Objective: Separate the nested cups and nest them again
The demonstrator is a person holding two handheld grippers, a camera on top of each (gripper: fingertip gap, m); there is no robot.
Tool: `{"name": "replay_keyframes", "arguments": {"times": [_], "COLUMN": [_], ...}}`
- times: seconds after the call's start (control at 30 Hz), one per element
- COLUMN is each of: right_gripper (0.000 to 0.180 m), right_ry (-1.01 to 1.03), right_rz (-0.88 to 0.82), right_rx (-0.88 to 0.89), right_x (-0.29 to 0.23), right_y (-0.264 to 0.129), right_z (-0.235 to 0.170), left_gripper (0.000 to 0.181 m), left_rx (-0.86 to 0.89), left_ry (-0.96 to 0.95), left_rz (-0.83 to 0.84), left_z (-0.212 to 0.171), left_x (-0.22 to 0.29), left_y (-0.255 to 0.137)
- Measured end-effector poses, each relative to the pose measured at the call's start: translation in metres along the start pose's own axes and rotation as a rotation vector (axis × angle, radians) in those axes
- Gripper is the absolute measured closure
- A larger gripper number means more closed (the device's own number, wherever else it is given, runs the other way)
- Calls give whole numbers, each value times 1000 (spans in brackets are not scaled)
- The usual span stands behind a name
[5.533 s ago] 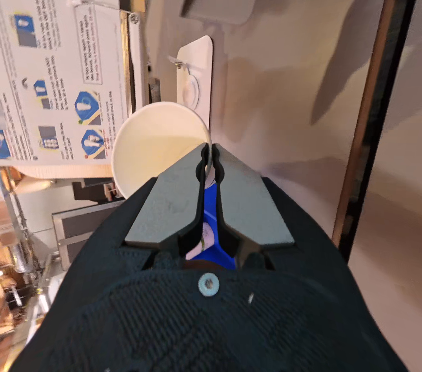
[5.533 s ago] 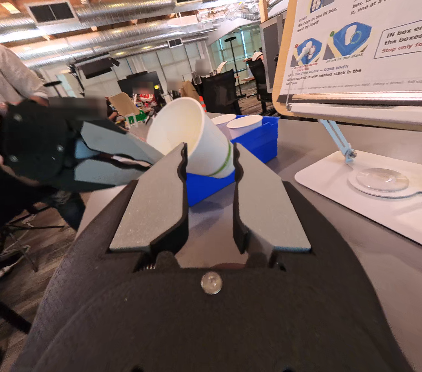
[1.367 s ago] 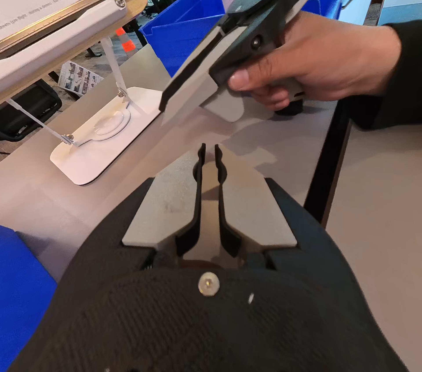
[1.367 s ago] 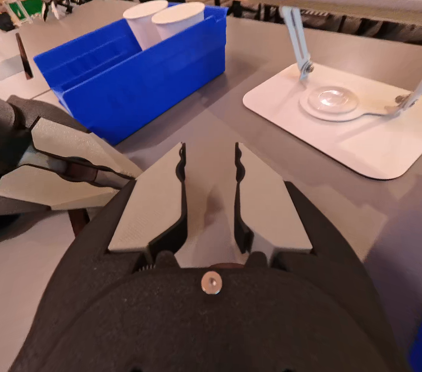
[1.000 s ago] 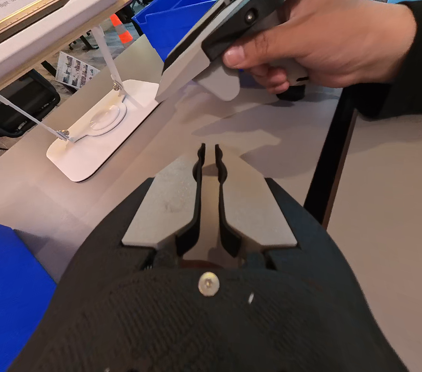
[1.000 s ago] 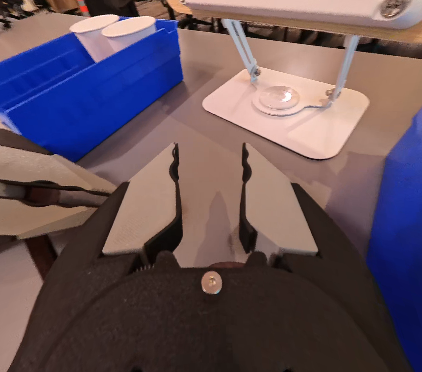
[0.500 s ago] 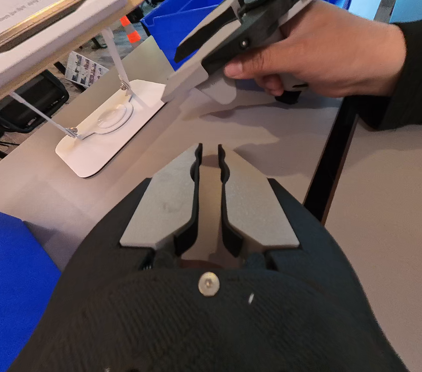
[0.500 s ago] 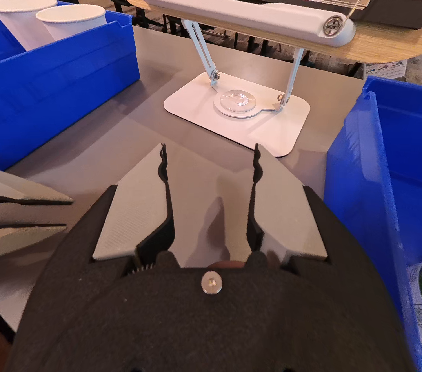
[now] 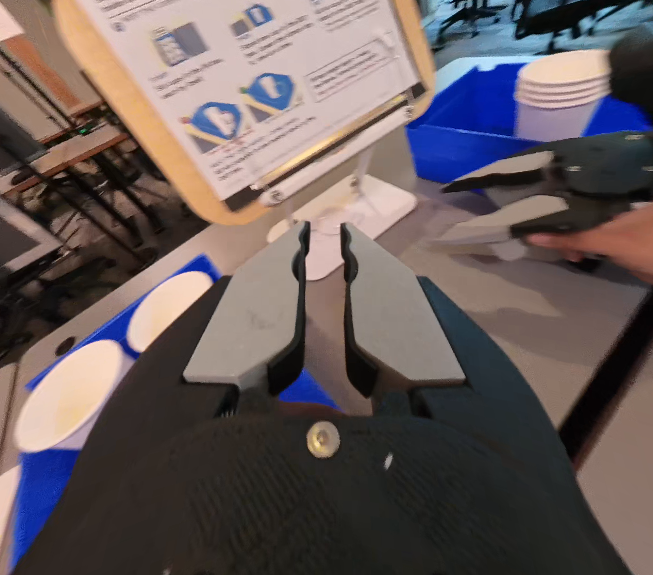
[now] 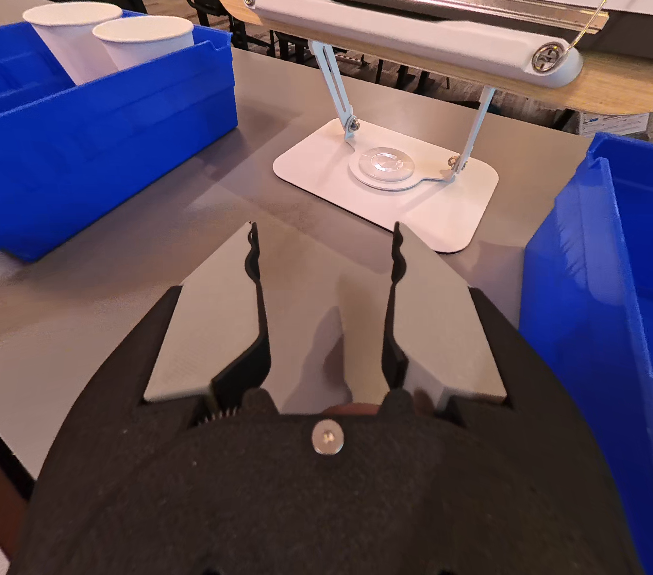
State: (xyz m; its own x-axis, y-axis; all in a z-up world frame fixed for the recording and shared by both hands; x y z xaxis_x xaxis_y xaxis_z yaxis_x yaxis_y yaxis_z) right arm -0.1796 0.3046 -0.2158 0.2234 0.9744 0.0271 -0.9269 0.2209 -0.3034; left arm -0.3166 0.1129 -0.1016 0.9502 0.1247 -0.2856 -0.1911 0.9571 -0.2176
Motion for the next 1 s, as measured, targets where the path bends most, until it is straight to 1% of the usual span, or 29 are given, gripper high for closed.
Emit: {"name": "replay_keyframes", "arguments": {"times": [0.1,0.2,0.3,0.4,0.47,0.5,0.57,0.6,0.63,0.67,0.77,0.83,1.0], "right_gripper": [106,106,106,107,107,107,108,108,109,109,110,111,111], "right_ry": [6,10,18,33,43,48,55,56,56,55,56,59,67], "right_rz": [3,6,11,17,23,25,31,34,36,39,46,52,85], "right_rx": [5,7,9,11,15,15,16,15,13,11,12,15,35], "right_x": [0,0,1,3,4,5,5,5,5,5,4,3,1], "right_y": [-1,-1,-1,-2,-2,-2,-2,-2,-2,-2,-3,-3,-7], "right_z": [1,1,2,2,3,3,3,3,3,3,3,4,8], "left_gripper": [166,165,163,158,157,159,172,173,179,180,181,181,181], "left_rx": [-86,-169,-269,-356,-405,-430,-482,-480,-477,-493,-519,-531,-451], "left_ry": [-41,-67,-66,-55,-45,-38,-13,-1,-7,-23,35,76,165], "left_rz": [85,137,155,141,139,134,138,155,148,136,110,123,138], "left_z": [-8,-25,-48,-66,-76,-81,-92,-94,-93,-92,-88,-83,-49], "left_x": [-42,-72,-91,-101,-104,-105,-105,-105,-104,-103,-99,-98,-87], "left_y": [9,24,41,53,60,64,70,72,72,72,66,57,24]}}
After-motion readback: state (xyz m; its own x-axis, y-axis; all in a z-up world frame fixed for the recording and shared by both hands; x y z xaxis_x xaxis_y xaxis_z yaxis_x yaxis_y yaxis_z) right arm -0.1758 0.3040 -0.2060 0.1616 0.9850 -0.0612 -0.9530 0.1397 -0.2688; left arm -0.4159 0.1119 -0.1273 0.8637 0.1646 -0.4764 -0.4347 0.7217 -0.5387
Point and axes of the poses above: each gripper's, where its closed fingertips meet, y out along the fingers, z out of its top, x = y × z across the jaws, the point moved 9 cm from there along -y, back along the fingers
